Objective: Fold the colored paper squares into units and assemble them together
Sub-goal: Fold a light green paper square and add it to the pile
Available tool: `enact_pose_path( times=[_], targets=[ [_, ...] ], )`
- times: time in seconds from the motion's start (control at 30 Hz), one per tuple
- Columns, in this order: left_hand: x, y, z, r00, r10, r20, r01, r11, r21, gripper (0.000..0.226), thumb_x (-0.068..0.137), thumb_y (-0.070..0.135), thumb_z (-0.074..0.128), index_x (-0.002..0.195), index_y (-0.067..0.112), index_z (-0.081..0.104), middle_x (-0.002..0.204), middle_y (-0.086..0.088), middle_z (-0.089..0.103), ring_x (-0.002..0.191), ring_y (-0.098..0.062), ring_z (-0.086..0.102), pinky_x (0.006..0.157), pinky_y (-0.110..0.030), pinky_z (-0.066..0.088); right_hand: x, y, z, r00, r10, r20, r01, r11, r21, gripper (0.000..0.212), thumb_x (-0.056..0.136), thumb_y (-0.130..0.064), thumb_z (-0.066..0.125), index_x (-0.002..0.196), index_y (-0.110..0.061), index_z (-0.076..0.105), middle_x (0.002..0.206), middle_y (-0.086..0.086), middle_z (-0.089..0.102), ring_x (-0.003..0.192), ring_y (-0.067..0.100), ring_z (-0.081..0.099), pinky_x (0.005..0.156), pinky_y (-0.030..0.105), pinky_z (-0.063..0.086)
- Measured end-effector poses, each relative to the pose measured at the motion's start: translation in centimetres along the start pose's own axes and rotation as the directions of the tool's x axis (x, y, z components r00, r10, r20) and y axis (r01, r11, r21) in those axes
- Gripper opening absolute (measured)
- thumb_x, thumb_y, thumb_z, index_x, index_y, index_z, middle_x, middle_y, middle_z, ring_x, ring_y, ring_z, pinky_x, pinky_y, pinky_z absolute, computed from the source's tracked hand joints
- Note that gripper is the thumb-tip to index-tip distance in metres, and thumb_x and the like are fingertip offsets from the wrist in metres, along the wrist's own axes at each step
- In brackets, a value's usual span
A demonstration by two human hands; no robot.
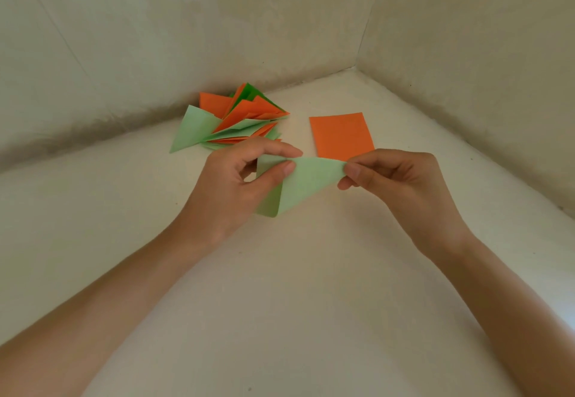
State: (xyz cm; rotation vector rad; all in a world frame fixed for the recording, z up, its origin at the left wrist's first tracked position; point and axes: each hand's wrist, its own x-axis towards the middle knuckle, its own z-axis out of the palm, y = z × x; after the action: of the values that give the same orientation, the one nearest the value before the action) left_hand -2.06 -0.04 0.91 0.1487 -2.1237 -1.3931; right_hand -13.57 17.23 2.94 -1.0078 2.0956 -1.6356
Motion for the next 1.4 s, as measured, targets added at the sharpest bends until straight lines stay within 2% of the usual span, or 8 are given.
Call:
enact_pose_path(
  times=[0.1,0.3,0.5,0.63,0.77,0.97,1.1,1.4],
  targets=[
    [0.1,-0.2,0.0,0.999,-0.045,0.029,0.045,0.999,-0.018,0.022,0.083,0.012,0.068,0.090,0.032,0.067,0.089,0.025,0.067,0.084,0.005,0.060,0.074,-0.010,0.043,0.1,0.3,0.0,1.000,0.001,-0.005,-0.001,0.997,-0.073,0.017,0.087,-0.009,0.063,0.076,-0.018,0.072,0.072,-0.005,0.071,0.080,0.029,0.060,0.076,0.045,0.046],
    [0.3,-0.8,-0.3,0.976,-0.190,0.104,0.193,0.981,-0.015,0.028,0.082,0.009,0.070,0.083,0.037,0.071,0.081,0.018,0.070,0.075,-0.001,0.062,0.073,-0.017,0.045,0.1,0.8,0.1,0.995,0.082,-0.061,-0.094,0.968,-0.231,0.011,0.082,-0.018,0.070,0.072,-0.022,0.068,0.071,-0.017,0.059,0.058,-0.008,0.047,0.056,0.005,0.032],
    [-0.1,-1.5,-0.2,0.976,-0.085,0.202,-0.006,0.910,0.414,0.013,0.084,0.012,0.068,0.094,0.019,0.072,0.089,0.009,0.064,0.082,0.008,0.053,0.072,-0.003,0.033,0.3,2.3,0.8,0.997,0.040,0.073,0.017,0.759,-0.651,0.008,0.084,-0.023,0.066,0.089,-0.018,0.067,0.102,-0.002,0.054,0.106,0.021,0.038,0.087,0.024,0.030],
    [0.0,-1.7,-0.5,0.969,-0.047,0.241,-0.071,0.886,0.459,0.013,0.084,0.011,0.068,0.097,0.016,0.071,0.090,0.007,0.058,0.078,0.018,0.046,0.070,-0.002,0.031,0.5,3.0,0.2,0.988,-0.106,0.115,0.154,0.775,-0.613,0.015,0.082,-0.014,0.069,0.096,-0.020,0.070,0.101,-0.006,0.049,0.103,0.019,0.038,0.090,0.028,0.032],
    [0.2,-2.1,-0.5,0.965,-0.038,0.258,-0.092,0.876,0.474,0.014,0.086,0.015,0.067,0.099,0.016,0.069,0.097,0.008,0.054,0.084,0.017,0.045,0.074,-0.001,0.029,0.7,3.5,-0.3,0.885,-0.368,0.287,0.460,0.589,-0.664,0.036,0.078,-0.007,0.045,0.083,-0.022,0.077,0.093,0.001,0.065,0.095,0.018,0.041,0.080,0.036,0.035],
    [0.9,-2.5,-0.7,0.927,0.141,0.347,-0.336,0.722,0.605,0.023,0.080,0.025,0.061,0.100,0.020,0.070,0.101,0.001,0.059,0.094,-0.020,0.049,0.080,-0.038,0.041,0.3,3.2,-1.0,0.756,-0.410,0.510,0.643,0.321,-0.695,0.047,0.074,-0.003,0.033,0.097,-0.012,0.073,0.095,0.000,0.068,0.098,0.024,0.044,0.080,0.034,0.036],
    [1.2,-2.0,-0.4,0.774,0.240,0.586,-0.600,0.571,0.560,0.032,0.084,0.015,0.041,0.095,0.017,0.071,0.093,0.001,0.066,0.088,-0.017,0.046,0.075,-0.030,0.032,-0.1,3.2,-1.0,0.774,-0.393,0.497,0.625,0.350,-0.697,0.048,0.073,-0.002,0.033,0.104,-0.008,0.070,0.096,0.003,0.067,0.095,0.023,0.046,0.081,0.032,0.035],
    [1.0,-1.8,-0.7,0.770,0.208,0.603,-0.613,0.502,0.609,0.031,0.070,0.002,0.059,0.091,0.017,0.075,0.079,0.002,0.065,0.074,-0.012,0.050,0.060,-0.021,0.037,0.3,3.8,-0.7,0.770,-0.432,0.471,0.625,0.360,-0.693,0.054,0.073,-0.004,0.027,0.101,-0.011,0.073,0.091,0.002,0.066,0.090,0.022,0.044,0.078,0.032,0.032]
  ],
)
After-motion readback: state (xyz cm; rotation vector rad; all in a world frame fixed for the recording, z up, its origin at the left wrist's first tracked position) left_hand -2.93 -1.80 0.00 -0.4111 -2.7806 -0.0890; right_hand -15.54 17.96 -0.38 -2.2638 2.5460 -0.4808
